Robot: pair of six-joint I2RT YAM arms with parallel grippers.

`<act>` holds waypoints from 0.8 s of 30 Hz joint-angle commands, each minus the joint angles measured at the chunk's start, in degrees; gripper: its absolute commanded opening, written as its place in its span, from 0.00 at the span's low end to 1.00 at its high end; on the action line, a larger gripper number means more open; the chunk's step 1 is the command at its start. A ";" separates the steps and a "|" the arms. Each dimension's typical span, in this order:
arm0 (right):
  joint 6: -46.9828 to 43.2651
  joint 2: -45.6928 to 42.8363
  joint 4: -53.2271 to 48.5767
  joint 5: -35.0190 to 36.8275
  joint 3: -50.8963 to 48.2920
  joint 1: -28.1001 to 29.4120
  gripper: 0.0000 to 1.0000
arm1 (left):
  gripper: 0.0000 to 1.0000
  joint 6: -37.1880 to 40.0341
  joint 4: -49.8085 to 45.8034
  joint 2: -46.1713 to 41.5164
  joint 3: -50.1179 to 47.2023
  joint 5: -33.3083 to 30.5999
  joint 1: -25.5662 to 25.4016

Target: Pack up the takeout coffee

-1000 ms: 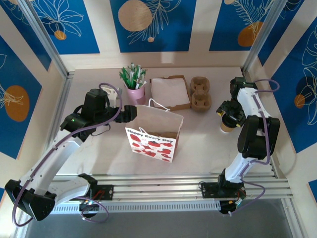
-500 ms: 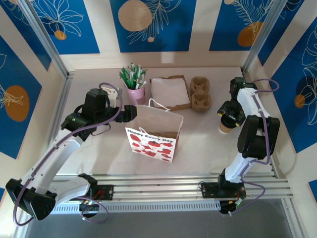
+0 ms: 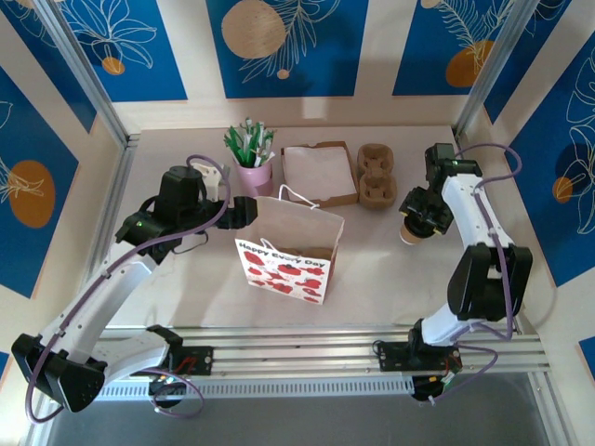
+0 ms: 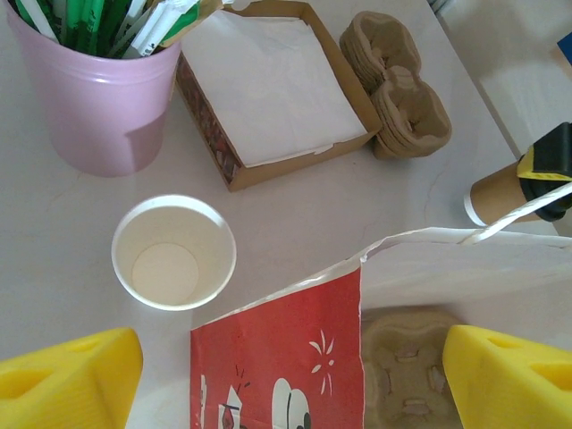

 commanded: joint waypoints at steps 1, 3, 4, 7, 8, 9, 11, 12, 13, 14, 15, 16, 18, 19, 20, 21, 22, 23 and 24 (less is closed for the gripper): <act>-2.17 -4.88 -2.27 -2.32 -0.21 1.82 0.72 | 0.87 -0.22 1.37 -0.21 -0.64 1.24 0.83; -2.56 -7.52 -3.77 -2.72 0.45 2.76 0.72 | 0.87 -0.23 1.48 -0.42 -0.69 1.42 0.92; -2.85 -8.75 -4.23 -3.76 0.75 3.10 0.71 | 0.87 -0.25 1.48 -0.43 -0.64 1.51 0.92; -3.97 -13.25 -5.59 -6.51 2.04 4.92 0.69 | 0.87 0.03 1.02 -0.43 -0.18 1.68 1.00; -4.04 -14.66 -6.27 -6.53 2.70 5.82 0.69 | 0.87 0.17 0.72 -0.51 0.08 1.90 1.00; -4.38 -16.00 -7.08 -6.62 3.62 6.78 0.69 | 0.87 0.29 0.29 -0.67 0.35 2.04 1.01; -4.65 -17.84 -8.93 -6.53 5.63 8.86 0.69 | 0.87 0.30 -0.43 -1.16 0.72 1.95 1.01; -5.00 -18.61 -9.92 -6.88 6.94 10.13 0.69 | 0.87 0.15 -0.60 -1.54 0.85 2.04 1.01; -5.13 -19.12 -10.72 -6.70 7.97 11.34 0.68 | 0.87 -0.07 -0.71 -1.80 0.96 2.19 1.01; -5.04 -19.48 -11.87 -6.20 9.39 12.94 0.68 | 0.87 -0.37 -0.67 -1.99 1.04 2.56 1.01; -4.84 -19.75 -13.08 -5.48 10.92 14.50 0.68 | 0.87 -0.53 -0.78 -1.93 1.26 3.14 1.01; -4.83 -19.93 -13.99 -5.13 12.15 15.83 0.68 | 0.87 -0.65 -1.04 -1.79 1.43 3.54 1.01; -4.70 -20.41 -15.77 -4.68 15.05 19.16 0.66 | 0.85 -0.75 -1.42 -1.40 1.54 4.01 1.01; -4.69 -20.59 -16.47 -4.19 16.47 20.72 0.66 | 0.85 -0.82 -1.41 -1.24 1.53 4.11 1.01; -4.28 -20.75 -17.16 -3.14 18.05 22.66 0.65 | 0.84 -0.84 -1.42 -1.13 1.66 4.11 1.01; -4.22 -20.67 -18.07 -2.78 19.85 24.22 0.65 | 0.84 -0.84 -1.55 -1.00 1.85 4.06 1.01; -3.97 -20.45 -18.66 -2.36 21.41 25.69 0.65 | 0.83 -0.84 -1.59 -0.96 1.97 3.91 1.01; -3.63 -20.08 -19.58 -1.81 23.35 27.10 0.65 | 0.82 -0.76 -1.59 -0.80 2.11 3.84 0.97; -3.37 -19.61 -20.38 -1.19 25.00 28.55 0.65 | 0.80 -0.67 -1.75 -0.65 2.26 3.77 1.01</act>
